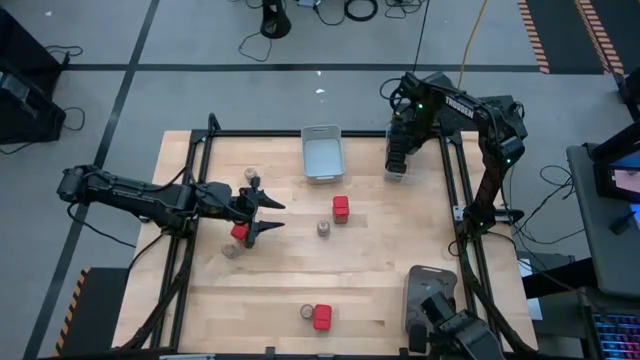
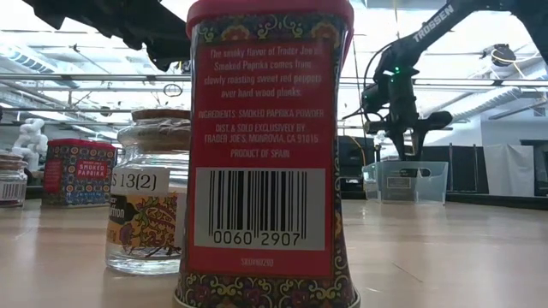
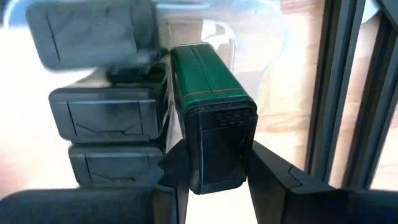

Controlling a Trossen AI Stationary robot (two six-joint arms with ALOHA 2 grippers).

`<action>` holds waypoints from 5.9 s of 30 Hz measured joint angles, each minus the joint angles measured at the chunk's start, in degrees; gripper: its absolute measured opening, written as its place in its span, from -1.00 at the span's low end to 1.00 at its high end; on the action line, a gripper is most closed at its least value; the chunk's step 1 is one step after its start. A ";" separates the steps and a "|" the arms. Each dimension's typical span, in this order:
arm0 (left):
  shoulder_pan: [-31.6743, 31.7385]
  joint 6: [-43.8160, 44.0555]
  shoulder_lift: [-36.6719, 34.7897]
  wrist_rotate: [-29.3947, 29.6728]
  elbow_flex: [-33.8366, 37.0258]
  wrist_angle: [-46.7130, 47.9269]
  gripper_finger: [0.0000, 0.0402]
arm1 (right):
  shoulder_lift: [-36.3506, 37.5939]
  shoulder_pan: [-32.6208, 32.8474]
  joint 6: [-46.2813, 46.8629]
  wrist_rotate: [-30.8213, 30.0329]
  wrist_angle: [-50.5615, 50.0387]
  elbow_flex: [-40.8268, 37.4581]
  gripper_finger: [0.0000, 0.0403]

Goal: Sort spices by type
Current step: Put the black seasoning can into the transparent bin, then put the red seasoning can into the gray bin

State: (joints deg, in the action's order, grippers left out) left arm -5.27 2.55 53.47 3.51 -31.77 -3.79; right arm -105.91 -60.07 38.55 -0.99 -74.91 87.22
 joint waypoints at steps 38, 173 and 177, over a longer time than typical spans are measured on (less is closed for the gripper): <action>-0.01 -0.29 0.01 -0.24 0.00 -0.02 0.15 | -4.69 0.13 -3.91 1.52 2.33 -0.04 0.09; 0.00 -0.23 0.02 0.02 -0.01 0.39 0.15 | -9.31 51.71 20.18 -9.35 7.93 17.35 0.77; -0.01 -0.10 0.02 0.02 -0.02 0.39 0.15 | -9.29 51.71 22.48 -9.56 5.99 17.13 0.77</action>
State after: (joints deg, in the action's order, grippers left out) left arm -5.28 2.46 53.49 3.53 -31.79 -3.40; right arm -115.20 -8.36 61.03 -10.56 -68.92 104.35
